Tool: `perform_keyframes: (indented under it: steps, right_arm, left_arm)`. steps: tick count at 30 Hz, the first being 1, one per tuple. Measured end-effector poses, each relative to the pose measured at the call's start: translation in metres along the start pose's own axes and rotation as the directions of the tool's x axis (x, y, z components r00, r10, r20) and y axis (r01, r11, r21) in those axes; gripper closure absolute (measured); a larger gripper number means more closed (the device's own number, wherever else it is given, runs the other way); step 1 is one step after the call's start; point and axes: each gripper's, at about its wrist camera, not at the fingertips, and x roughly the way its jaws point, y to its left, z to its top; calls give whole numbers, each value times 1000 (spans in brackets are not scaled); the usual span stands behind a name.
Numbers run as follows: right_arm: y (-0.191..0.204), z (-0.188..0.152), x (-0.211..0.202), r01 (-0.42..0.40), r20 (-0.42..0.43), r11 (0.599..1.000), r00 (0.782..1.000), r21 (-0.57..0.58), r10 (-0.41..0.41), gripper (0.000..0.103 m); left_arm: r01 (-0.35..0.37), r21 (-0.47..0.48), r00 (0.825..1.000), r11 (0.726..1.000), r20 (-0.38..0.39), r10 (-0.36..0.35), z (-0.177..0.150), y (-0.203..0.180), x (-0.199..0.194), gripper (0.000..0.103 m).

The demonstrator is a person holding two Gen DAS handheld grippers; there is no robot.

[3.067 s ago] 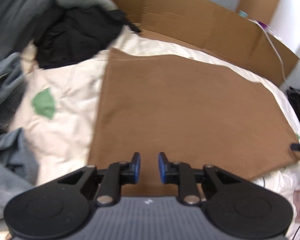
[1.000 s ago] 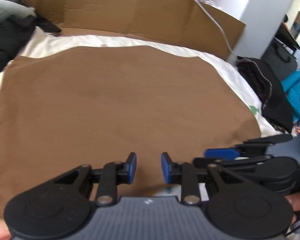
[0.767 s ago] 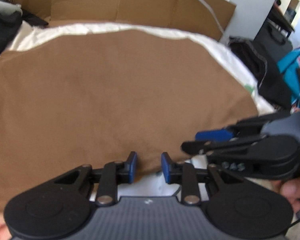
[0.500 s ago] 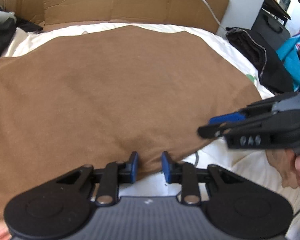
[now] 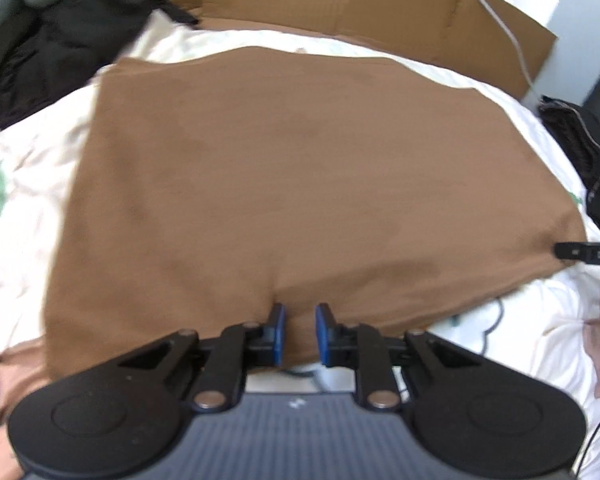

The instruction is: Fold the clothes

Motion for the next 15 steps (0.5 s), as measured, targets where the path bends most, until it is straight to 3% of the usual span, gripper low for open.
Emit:
perform_keyframes:
  steps: [5,8,15]
  right_arm:
    - [0,8,-6,8,38,1000,999,8,-8,70]
    - [10,9,-10,-27,53,999,998,19,26,70]
    - [36,3,-17,-82,47,996,995,-22,83,70]
  left_arm:
    - [-45,-78,999,996,26,48,-3,27,-21,85]
    - [-116,-119,992,986,34,121,-7,44,-33,83]
    - [-178,-293,982,940,13,189,-21,86,-48,80]
